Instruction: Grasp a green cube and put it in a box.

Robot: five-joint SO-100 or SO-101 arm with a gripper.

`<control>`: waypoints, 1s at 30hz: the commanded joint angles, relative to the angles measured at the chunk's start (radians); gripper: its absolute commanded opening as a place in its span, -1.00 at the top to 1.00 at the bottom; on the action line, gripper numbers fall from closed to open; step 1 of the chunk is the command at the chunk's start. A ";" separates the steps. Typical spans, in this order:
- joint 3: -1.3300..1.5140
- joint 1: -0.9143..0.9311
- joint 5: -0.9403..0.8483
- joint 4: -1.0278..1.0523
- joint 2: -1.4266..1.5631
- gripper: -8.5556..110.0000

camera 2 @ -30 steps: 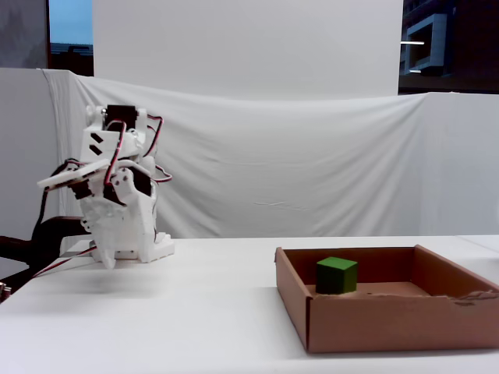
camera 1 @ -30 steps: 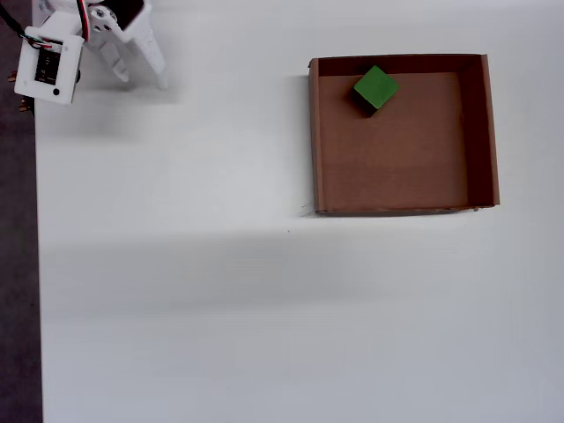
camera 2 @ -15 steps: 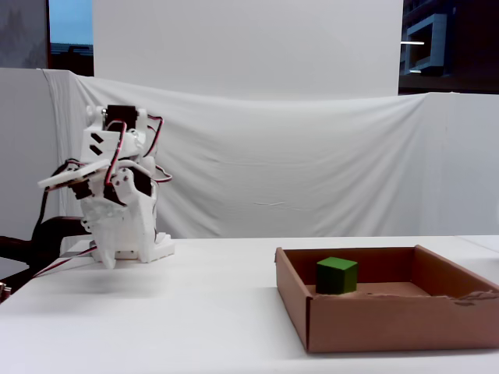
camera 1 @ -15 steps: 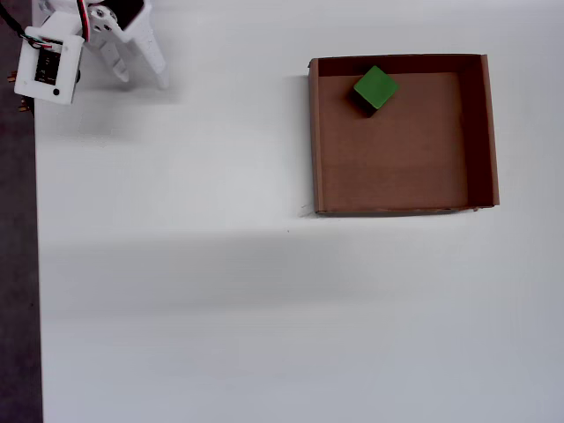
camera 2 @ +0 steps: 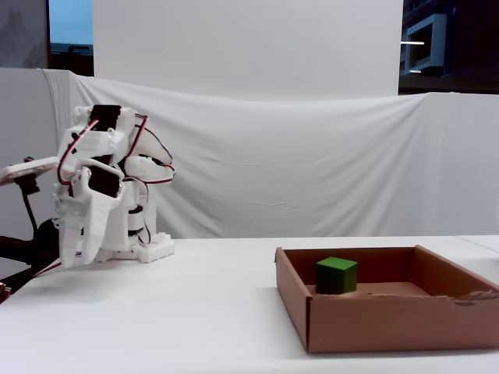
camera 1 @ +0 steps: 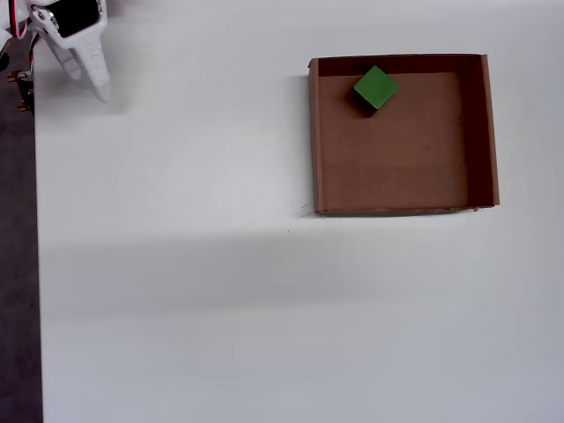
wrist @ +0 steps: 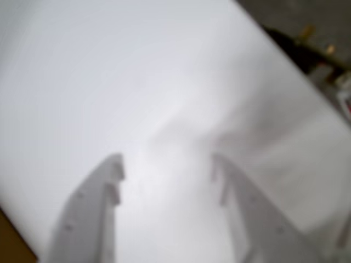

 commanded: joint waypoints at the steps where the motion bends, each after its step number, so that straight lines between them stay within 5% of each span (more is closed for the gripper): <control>1: -0.005 -0.026 0.008 0.002 0.008 0.49; 30: -0.003 -0.077 0.040 -0.006 0.008 0.49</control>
